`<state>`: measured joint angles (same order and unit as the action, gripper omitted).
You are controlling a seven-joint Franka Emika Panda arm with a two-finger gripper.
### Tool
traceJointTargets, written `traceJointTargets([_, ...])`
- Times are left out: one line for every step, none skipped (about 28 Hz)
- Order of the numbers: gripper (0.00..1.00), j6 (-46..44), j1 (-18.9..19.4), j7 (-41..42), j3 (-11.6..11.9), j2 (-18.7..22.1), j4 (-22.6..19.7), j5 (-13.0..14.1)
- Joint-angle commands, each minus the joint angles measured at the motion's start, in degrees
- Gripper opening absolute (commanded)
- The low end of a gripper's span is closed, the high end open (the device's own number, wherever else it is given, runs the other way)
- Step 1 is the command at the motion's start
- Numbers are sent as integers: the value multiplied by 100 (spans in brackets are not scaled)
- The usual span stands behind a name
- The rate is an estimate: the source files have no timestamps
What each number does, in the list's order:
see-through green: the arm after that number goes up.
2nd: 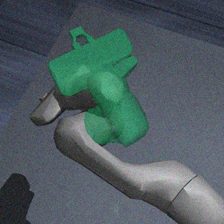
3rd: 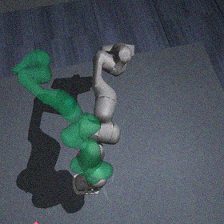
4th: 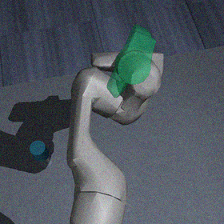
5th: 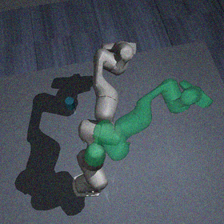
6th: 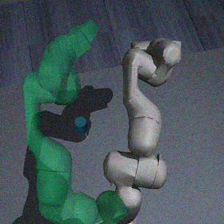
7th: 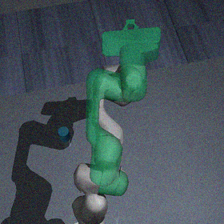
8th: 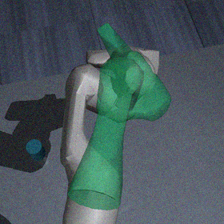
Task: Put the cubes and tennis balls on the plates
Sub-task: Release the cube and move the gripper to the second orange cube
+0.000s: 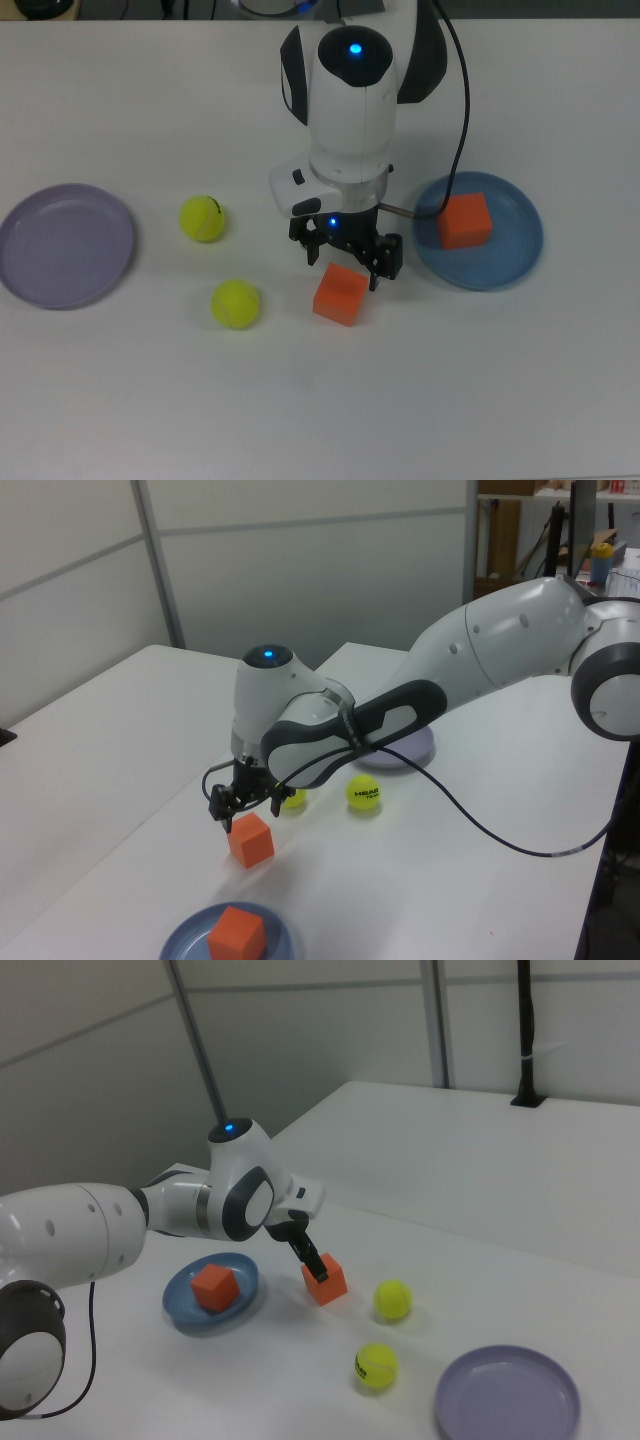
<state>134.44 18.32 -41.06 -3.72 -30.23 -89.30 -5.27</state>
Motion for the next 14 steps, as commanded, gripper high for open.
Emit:
traceJointTargets([100,56,67,90,90,-98,44,-9])
traceJointTargets([100,65,67,98,117,-124,44,-9])
traceJointTargets([100,100,67,116,125,-150,44,-9])
traceJointTargets([100,152,67,133,126,-176,44,-9])
traceJointTargets([100,214,67,151,126,-203,44,-9])
traceJointTargets([100,267,67,160,126,-203,44,-9])
traceJointTargets([100,319,67,169,126,-229,36,-9])
traceJointTargets([100,329,67,177,126,-238,36,-9])
traceJointTargets([100,329,67,195,126,-264,36,-9])
traceJointTargets([100,329,67,212,126,-282,36,-9])
traceJointTargets([100,337,67,256,126,-308,36,-9])
traceJointTargets([100,355,67,265,126,-326,36,-9])
traceJointTargets([100,381,75,265,126,-335,36,-9])
traceJointTargets([100,416,67,265,126,-344,36,-9])
